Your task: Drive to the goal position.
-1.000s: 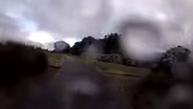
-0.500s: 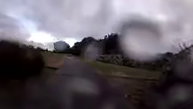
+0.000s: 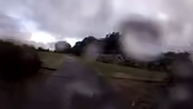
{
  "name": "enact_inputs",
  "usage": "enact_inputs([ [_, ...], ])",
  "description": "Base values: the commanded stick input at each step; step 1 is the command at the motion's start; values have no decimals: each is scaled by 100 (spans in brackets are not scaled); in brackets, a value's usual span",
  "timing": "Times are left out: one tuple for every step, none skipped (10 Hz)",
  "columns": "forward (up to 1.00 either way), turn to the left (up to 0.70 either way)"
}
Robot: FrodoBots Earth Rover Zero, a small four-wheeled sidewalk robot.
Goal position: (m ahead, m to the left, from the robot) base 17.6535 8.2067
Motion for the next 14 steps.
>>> enact_inputs([
  [70, 14],
  [70, 14],
  [70, 14],
  [70, 14],
  [70, 14],
  [70, 14],
  [70, 14],
  [70, 14],
  [70, 7],
  [70, 1],
  [70, 0],
  [70, 0],
  [70, 0],
  [70, 0],
])
